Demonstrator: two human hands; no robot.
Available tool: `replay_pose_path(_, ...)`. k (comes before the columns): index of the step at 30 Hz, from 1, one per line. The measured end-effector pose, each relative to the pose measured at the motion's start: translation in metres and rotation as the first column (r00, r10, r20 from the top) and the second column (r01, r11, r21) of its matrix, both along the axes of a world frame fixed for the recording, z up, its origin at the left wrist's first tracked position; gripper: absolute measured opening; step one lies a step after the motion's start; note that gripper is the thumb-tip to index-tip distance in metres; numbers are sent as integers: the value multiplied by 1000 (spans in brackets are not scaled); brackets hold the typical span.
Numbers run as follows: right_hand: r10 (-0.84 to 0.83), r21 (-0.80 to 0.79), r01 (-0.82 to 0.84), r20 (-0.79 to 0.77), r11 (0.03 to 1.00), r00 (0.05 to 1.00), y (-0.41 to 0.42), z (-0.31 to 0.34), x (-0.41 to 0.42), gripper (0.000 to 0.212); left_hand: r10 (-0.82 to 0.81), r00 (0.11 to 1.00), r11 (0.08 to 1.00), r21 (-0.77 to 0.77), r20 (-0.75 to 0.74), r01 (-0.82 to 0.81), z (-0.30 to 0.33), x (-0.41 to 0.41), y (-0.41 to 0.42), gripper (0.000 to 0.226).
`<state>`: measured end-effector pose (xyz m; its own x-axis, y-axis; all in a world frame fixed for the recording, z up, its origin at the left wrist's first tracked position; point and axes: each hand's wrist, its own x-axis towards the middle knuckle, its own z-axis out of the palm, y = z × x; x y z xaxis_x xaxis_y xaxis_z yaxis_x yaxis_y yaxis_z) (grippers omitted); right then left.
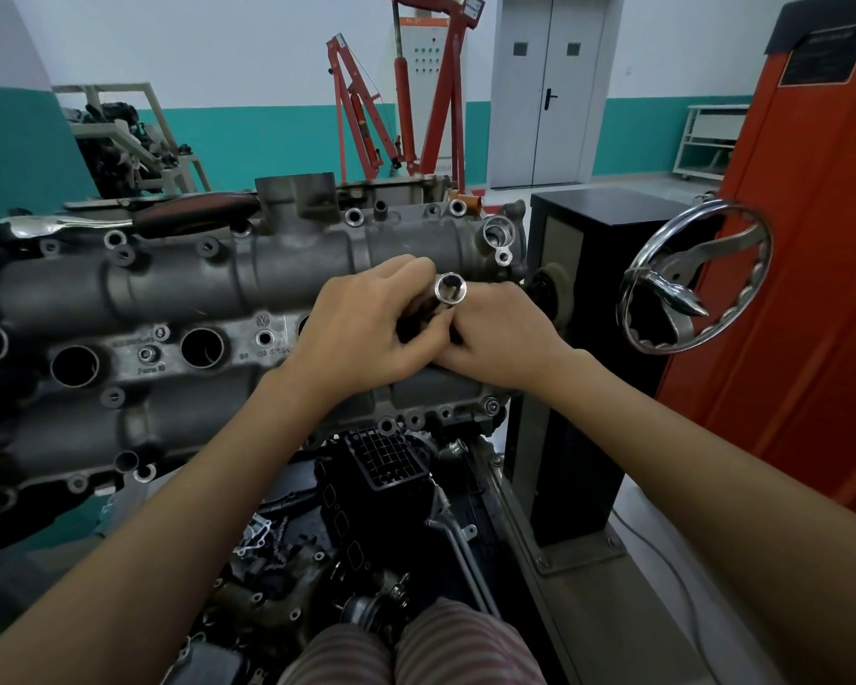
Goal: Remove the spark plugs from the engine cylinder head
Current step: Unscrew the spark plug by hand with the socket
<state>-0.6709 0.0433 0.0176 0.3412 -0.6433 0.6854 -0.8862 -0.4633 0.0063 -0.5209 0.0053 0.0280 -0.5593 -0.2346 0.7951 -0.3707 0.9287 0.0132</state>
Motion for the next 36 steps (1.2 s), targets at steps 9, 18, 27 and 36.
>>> replay_pose_path(9,-101,58,102,-24,993,995,-4,-1,-2,29,8,999,998,-61,-51,-11,-1,1,-4,44)
replay_pose_path(18,-11,-5,10,-22,1000,1000,0,-1,-1,50,-32,999,999,-23,1,32,0,0,1,32)
replay_pose_path(27,-16,-20,16,11,1000,1000,-2,-1,-2,29,16,1000,997,-75,-8,-17,-2,-1,-2,29)
replay_pose_path(36,-24,-104,22,-20,994,1000,-4,-3,-2,35,19,996,991,-134,-83,-30,-4,-1,-5,41)
